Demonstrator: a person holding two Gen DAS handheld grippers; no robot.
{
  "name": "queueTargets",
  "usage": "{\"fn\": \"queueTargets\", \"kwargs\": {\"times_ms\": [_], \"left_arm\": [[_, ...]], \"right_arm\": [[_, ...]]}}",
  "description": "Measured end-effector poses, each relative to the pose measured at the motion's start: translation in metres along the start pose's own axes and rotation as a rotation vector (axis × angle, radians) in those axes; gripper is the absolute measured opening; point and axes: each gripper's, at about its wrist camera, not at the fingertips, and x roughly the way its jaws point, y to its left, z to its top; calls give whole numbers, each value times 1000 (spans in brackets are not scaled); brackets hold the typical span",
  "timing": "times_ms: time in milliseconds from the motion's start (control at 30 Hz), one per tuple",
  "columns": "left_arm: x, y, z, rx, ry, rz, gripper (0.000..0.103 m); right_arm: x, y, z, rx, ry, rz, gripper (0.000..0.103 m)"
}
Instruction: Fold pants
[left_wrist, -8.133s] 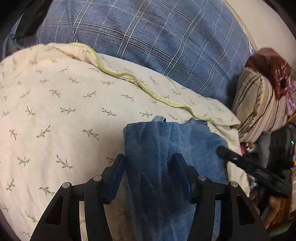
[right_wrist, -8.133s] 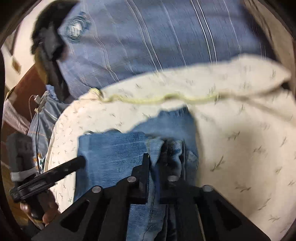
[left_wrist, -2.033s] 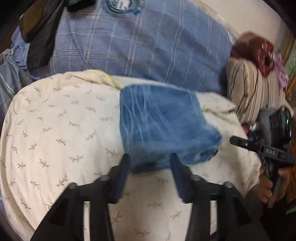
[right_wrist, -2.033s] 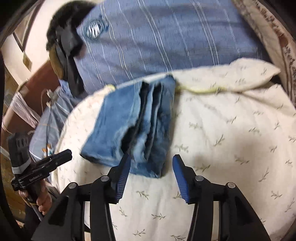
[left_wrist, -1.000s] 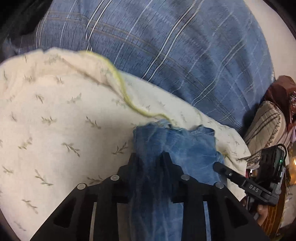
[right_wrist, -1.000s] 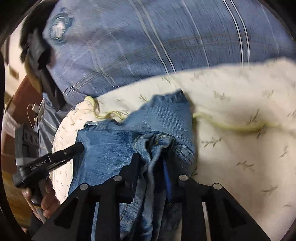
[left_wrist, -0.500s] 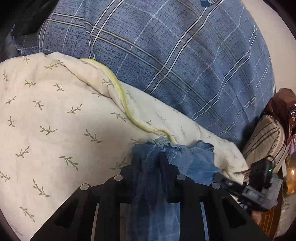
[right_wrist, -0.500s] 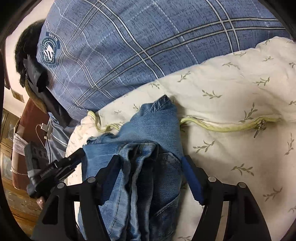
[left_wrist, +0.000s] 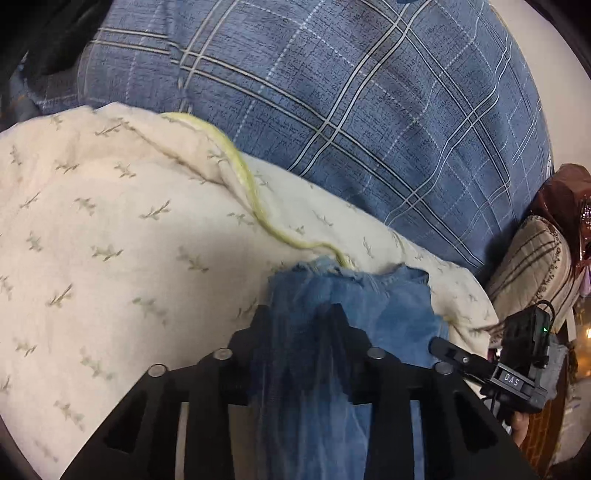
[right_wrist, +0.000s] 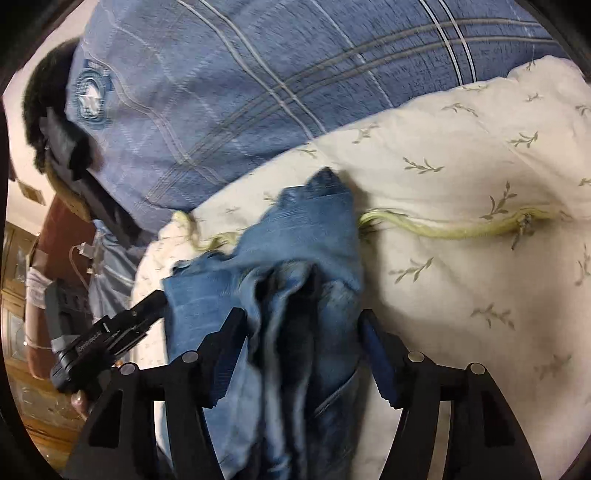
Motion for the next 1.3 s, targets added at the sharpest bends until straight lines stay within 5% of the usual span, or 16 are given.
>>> {"fn": "queueTargets", "kwargs": {"times_ms": [133,300,367,533,567,700,767,867,1033,1167,1300], "left_arm": [[-18,8,-21,-31,29,32,48],[-17,14,-61,-77,111,-32,48],[-14,11,-62,-53,82,-15,47],[-18,11,-61,-48,35,-22,23],[-21,11,-63,-37,31,-36,11],[-35,2,-67,27,14,-56,10],[-30,4,-67,23,36,-38,14],[-21,7,-62,16,65,15,34],[-19,10,-41,-31,-34,60,50],[-1,9,-39,-52,6,-13,21],[-12,3,-44,-42,-35,-61,8]], "right_arm": [[-19,7,-29,-8,-29,-19,68],[-20,3,-62,31,-9,7,70],[-18,2,-64,38,-15,2,70],[-19,0,-60,26,-17,14,57],[-20,0,-60,27,-16,17,53],[-31,4,-59,15,-42,11,38],[-27,0,-58,26,-31,18,39],[-23,-9,-56,74,-19,66,48],[-29,-6,-43,77,-73,97,67],[-10,-4,-36,54,-34,33,63],[-10,-1,-38,30,-43,27,39]]}}
